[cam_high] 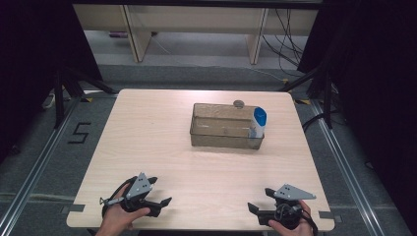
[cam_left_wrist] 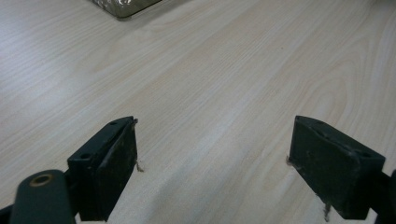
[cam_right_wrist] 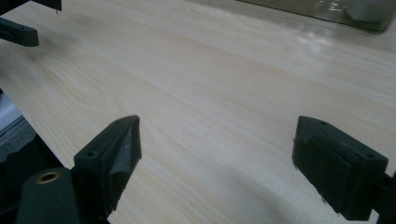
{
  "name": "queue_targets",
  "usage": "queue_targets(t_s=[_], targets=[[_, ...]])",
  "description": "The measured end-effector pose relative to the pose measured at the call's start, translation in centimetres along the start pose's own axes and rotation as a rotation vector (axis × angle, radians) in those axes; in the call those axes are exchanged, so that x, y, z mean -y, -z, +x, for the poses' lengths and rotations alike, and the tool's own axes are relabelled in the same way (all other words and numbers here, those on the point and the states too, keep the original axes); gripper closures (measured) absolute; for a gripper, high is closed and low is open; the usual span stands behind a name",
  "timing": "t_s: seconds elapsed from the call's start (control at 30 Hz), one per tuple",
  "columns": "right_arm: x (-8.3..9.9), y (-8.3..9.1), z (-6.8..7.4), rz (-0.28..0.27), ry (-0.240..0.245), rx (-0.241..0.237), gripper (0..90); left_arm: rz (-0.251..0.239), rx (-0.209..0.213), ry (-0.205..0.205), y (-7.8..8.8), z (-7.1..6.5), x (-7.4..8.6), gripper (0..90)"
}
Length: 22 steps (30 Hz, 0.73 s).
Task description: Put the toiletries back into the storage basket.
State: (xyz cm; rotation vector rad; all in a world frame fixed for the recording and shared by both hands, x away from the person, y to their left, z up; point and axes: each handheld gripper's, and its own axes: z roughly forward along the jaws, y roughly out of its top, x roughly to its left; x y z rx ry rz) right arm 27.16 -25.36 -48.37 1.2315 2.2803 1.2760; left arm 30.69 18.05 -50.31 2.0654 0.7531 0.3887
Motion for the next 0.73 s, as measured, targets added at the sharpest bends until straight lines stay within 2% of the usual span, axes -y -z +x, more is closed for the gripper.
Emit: queue_targets(t_s=[0.07, 0.1, 0.3, 0.33, 0.37, 0.53, 0.57, 0.6, 0.63, 0.7, 0.73], targets=[[0.02, -0.03, 0.2, 0.012, -0.022, -0.006, 16.9, -0.001, 0.0, 0.001, 0.0, 0.0, 0.0, 15.0], [0.06, -0.21, 0.15, 0.002, -0.014, -0.002, 16.9, -0.001, 0.0, 0.001, 0.01, 0.0, 0.0, 15.0], [0.04, -0.07, 0.15, 0.024, -0.011, -0.007, 16.9, 0.0, 0.001, 0.0, 0.0, 0.0, -0.01, 14.9], [0.02, -0.09, 0.0, 0.015, 0.009, -0.003, 16.9, 0.0, 0.0, 0.0, 0.0, 0.0, 0.0, 15.0], [0.03, -0.05, 0.16, 0.023, -0.017, -0.008, 16.9, 0.0, 0.0, 0.0, -0.01, 0.0, 0.0, 14.9], [0.03, -0.05, 0.14, 0.023, -0.015, -0.008, 16.9, 0.009, -0.004, -0.008, 0.02, 0.01, -0.01, 14.9], [0.01, -0.17, -0.11, 0.014, 0.008, -0.017, 16.9, 0.009, -0.005, -0.007, 0.03, 0.02, -0.01, 14.9], [0.05, -0.19, -0.05, 0.01, -0.006, -0.015, 16.9, 0.009, -0.005, -0.006, 0.04, 0.03, -0.01, 14.9], [0.05, -0.27, -0.13, 0.009, 0.004, -0.001, 16.9, 0.006, 0.001, -0.004, 0.01, 0.06, 0.0, 15.0], [0.08, -0.3, -0.2, 0.002, 0.004, -0.013, 16.9, 0.01, -0.005, -0.006, 0.04, 0.03, -0.02, 15.0], [0.06, -0.33, -0.16, 0.007, -0.007, 0.001, 16.9, 0.009, -0.004, -0.006, 0.02, 0.03, -0.01, 15.0]])
